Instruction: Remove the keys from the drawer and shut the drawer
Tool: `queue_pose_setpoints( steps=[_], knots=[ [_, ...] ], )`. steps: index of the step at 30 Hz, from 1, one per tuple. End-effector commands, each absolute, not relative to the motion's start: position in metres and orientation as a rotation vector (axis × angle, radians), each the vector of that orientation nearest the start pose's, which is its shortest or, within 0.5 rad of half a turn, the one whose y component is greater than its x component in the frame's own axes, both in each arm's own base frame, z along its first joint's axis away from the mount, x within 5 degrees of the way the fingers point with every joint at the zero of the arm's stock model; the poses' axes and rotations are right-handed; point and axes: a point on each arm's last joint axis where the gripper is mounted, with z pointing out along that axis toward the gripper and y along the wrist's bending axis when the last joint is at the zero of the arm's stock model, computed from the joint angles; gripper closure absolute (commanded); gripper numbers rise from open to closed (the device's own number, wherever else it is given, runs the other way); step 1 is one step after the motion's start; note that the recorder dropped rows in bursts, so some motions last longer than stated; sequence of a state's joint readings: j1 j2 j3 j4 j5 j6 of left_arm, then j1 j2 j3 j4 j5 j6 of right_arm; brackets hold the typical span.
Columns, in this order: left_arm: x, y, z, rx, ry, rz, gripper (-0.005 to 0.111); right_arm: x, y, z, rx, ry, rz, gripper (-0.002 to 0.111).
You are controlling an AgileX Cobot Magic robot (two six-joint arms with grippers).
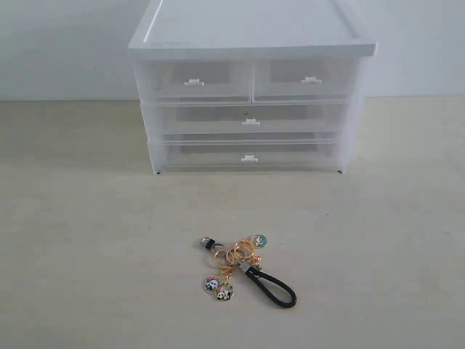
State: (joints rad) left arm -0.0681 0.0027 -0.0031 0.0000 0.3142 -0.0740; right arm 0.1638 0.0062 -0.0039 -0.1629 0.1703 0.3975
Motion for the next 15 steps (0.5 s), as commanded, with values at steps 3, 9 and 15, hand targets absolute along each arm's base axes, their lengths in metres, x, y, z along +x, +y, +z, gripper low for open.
queue_pose_setpoints(
  steps=[3,9,15],
  knots=[
    [0.054,-0.004,0.185,-0.002,1.796,-0.098,0.103,0.056,0.006,0.195,0.073,1.694,0.252,0.108],
    [0.054,-0.004,0.185,-0.002,1.796,-0.098,0.103,0.054,0.002,0.184,-0.032,1.811,0.104,0.108],
    [0.054,-0.004,0.185,-0.002,1.796,-0.098,0.103,0.054,0.002,0.184,-0.032,1.808,0.081,0.108]
  ],
)
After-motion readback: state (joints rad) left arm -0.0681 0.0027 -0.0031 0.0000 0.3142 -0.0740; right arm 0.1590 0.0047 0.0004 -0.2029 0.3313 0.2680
